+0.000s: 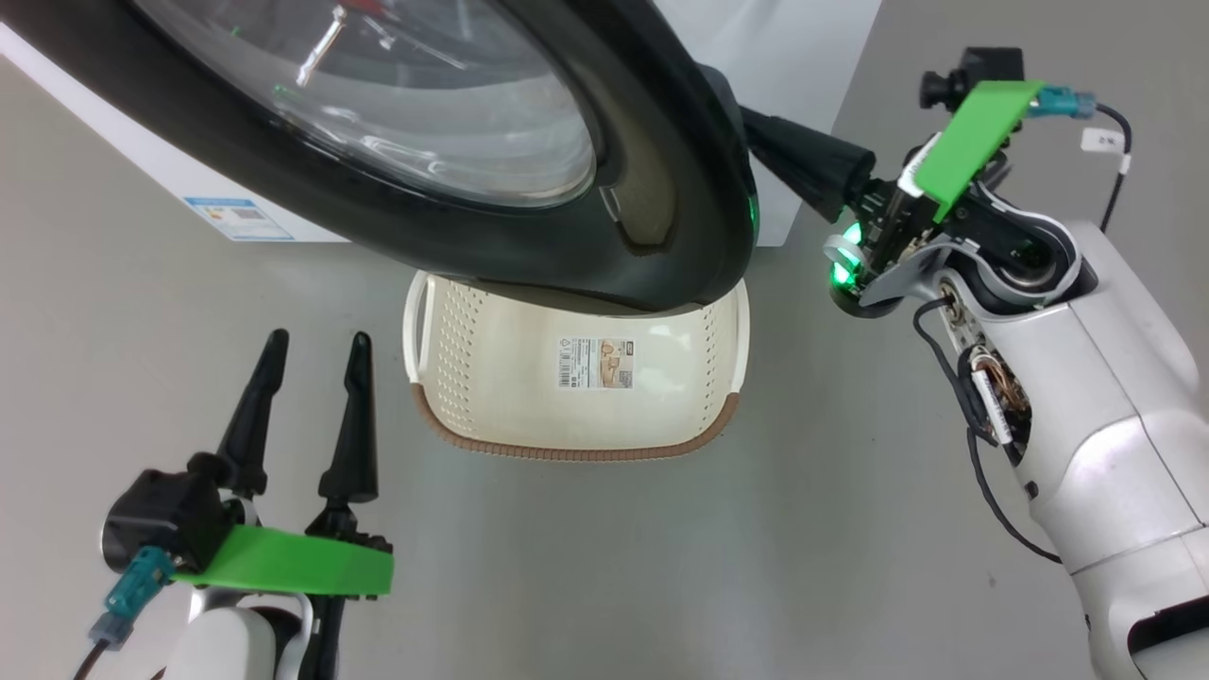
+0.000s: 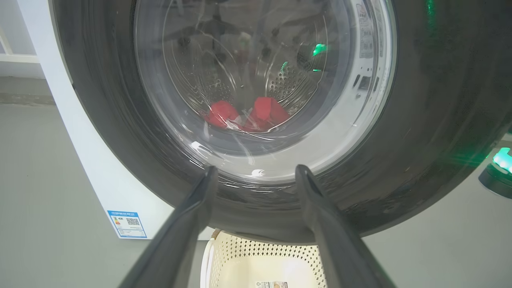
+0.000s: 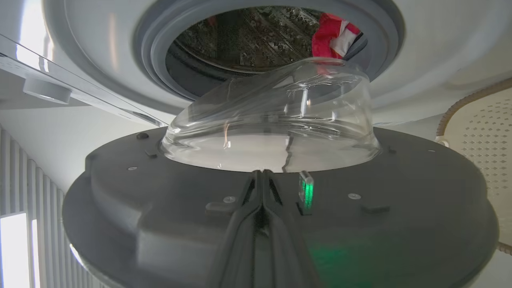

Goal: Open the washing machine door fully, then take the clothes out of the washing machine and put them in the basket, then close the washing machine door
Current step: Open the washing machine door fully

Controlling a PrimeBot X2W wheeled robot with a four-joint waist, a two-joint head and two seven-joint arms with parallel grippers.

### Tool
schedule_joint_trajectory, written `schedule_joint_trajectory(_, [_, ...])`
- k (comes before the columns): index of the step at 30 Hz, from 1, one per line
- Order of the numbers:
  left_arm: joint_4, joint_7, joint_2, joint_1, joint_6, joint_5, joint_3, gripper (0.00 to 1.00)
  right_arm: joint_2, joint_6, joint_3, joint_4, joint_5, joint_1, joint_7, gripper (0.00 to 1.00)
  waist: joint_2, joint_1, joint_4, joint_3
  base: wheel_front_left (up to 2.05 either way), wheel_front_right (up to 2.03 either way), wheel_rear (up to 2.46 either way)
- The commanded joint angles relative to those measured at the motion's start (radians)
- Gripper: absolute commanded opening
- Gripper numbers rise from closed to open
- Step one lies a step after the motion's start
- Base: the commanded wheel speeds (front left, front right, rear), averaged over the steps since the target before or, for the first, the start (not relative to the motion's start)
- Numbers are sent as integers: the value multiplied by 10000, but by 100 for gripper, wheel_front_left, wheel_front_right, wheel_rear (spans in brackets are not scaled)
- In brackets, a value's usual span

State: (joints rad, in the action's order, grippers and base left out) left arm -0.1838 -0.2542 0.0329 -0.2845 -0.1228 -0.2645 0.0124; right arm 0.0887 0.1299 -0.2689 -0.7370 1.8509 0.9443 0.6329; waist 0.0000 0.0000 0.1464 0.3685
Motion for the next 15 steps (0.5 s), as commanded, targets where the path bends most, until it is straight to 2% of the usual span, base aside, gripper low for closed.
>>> schedule_joint_trajectory(1, [173,-76,173,-104,-14,12,-267,100,-191,8,-75,228,-146,184,83,0,0,0,21,14,0,0,0])
schedule_joint_trajectory(15, [47,-76,173,-75,-37,44,-363,100,-330,8,-364,597,-557,-208,1050,0,0,0,286,-389,0,0,0])
